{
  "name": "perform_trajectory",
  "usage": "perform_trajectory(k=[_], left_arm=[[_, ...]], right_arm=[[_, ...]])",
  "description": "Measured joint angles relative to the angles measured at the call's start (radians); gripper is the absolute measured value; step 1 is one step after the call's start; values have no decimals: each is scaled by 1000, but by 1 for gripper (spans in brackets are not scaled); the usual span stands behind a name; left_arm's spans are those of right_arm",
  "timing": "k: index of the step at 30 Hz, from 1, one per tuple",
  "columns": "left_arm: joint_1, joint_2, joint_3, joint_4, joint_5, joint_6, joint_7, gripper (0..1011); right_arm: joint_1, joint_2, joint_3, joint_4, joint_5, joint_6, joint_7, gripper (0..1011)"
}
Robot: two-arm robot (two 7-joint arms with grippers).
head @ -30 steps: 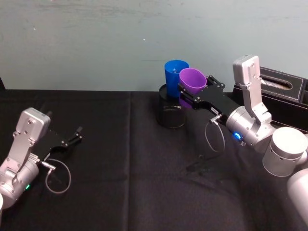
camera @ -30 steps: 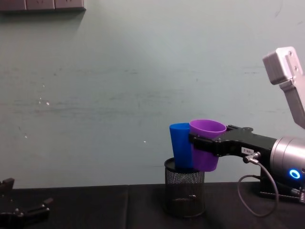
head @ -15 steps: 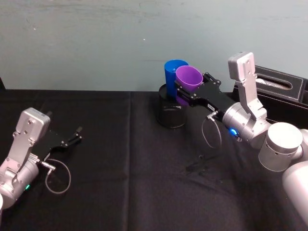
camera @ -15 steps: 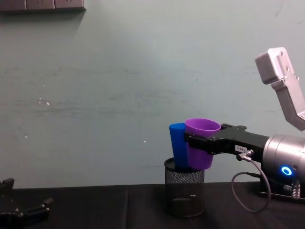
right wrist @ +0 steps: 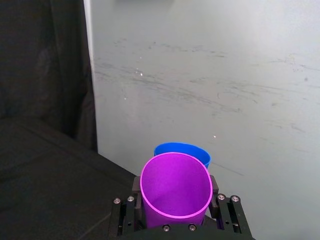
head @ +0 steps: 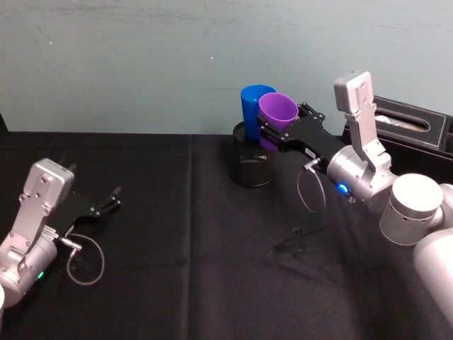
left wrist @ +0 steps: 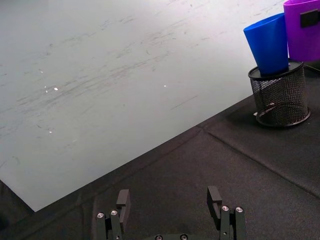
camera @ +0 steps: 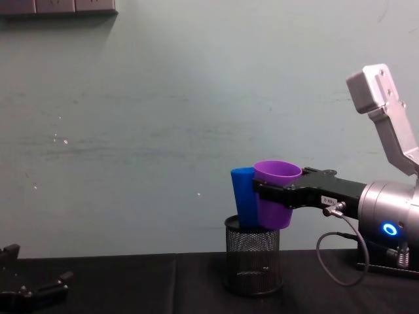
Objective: Pick up one cup with a gripper and tap it against the other cup.
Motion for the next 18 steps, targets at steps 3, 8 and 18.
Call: perform_trajectory(k=[3, 8, 18], left_arm=[[0, 0, 0, 0, 0, 0, 0, 1011], [0, 0, 0, 0, 0, 0, 0, 1011], [0, 0, 0, 0, 0, 0, 0, 1011]], right_arm=[[0, 0, 1, -1, 0, 0, 2, 735], [-15, 4, 2, -26, 3, 13, 6, 735], [-54, 23, 4, -91, 16, 48, 5, 735]])
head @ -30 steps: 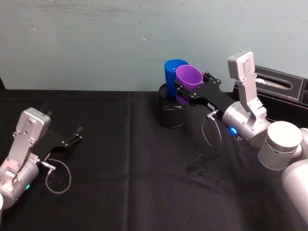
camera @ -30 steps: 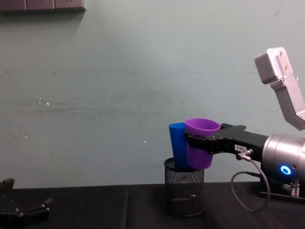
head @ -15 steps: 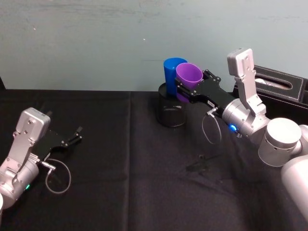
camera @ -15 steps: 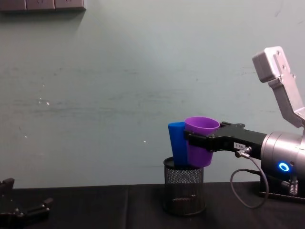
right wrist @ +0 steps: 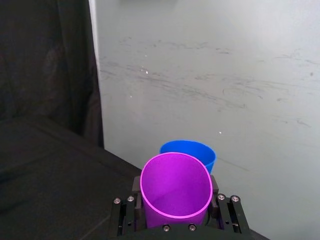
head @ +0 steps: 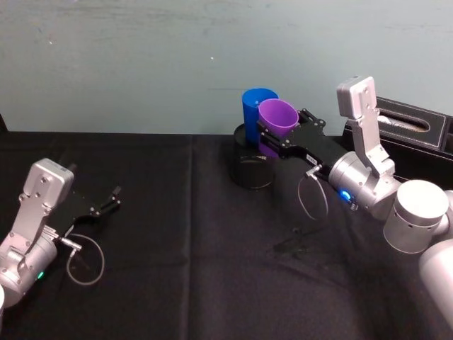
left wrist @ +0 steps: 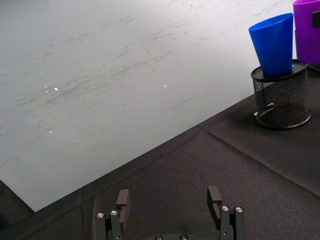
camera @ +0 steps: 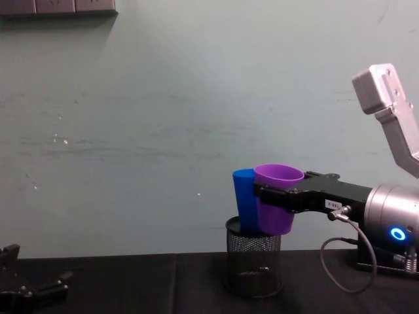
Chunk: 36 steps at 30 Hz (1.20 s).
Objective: Pick up one cup with a gripper and tap it against the other cup.
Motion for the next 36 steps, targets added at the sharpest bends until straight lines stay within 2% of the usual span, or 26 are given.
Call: perform_trajectory(k=[12, 20, 36], left_arm=[[0, 0, 0, 0, 0, 0, 0, 1011], [0, 0, 0, 0, 0, 0, 0, 1012], [0, 0, 0, 0, 0, 0, 0, 1011]], right_arm=[[-51, 34, 4, -91, 11, 43, -12, 735], [-92, 62, 6, -168, 25, 92, -19, 735], [-183, 111, 14, -295, 57, 125, -27, 735]])
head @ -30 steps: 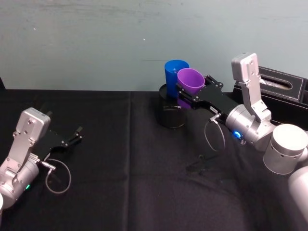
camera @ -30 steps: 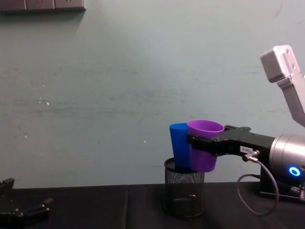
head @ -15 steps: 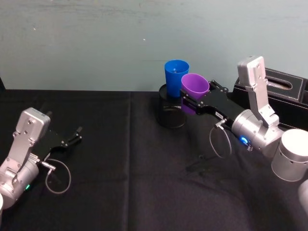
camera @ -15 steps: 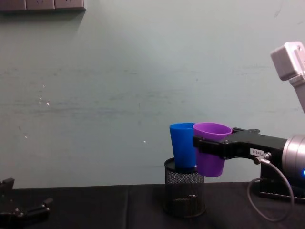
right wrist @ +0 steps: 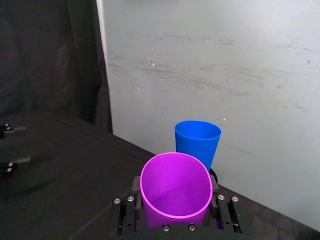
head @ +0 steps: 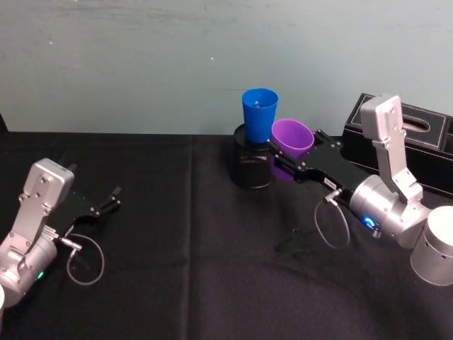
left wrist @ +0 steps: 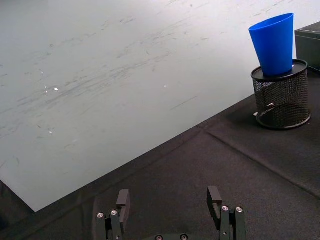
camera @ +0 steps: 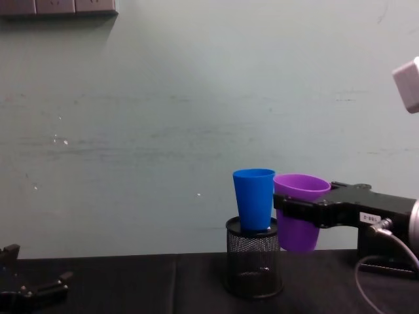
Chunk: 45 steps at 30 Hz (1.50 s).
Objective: Pick up one cup with a gripper and tap it against the other cup.
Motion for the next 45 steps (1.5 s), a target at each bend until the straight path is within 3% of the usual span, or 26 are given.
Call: perform_trajectory(k=[8, 45], left_arm=[[0, 0, 0, 0, 0, 0, 0, 1011], [0, 0, 0, 0, 0, 0, 0, 1012]], right_arm=[[-38, 18, 3, -40, 13, 10, -8, 735], [-31, 15, 2, -34, 10, 9, -7, 735]])
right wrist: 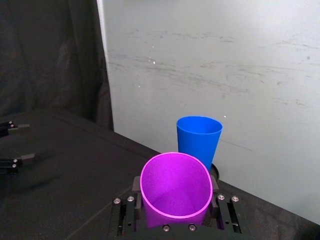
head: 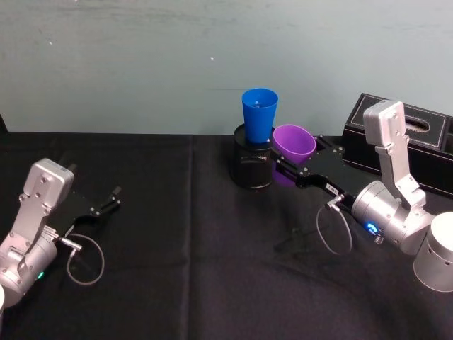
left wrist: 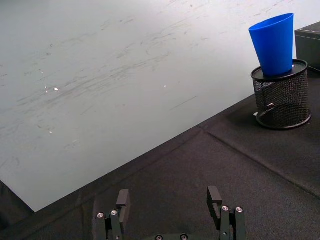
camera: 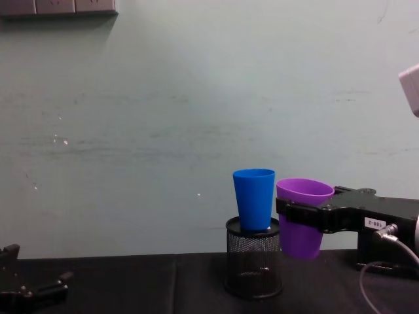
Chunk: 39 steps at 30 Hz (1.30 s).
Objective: Pick up one cup with a gripper and tap it against the other cup.
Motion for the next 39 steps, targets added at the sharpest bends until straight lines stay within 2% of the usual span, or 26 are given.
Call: perform_trajectory(k=[39], left_arm=[[0, 0, 0, 0, 0, 0, 0, 1011]], right_arm=[[0, 0, 0, 0, 0, 0, 0, 735]])
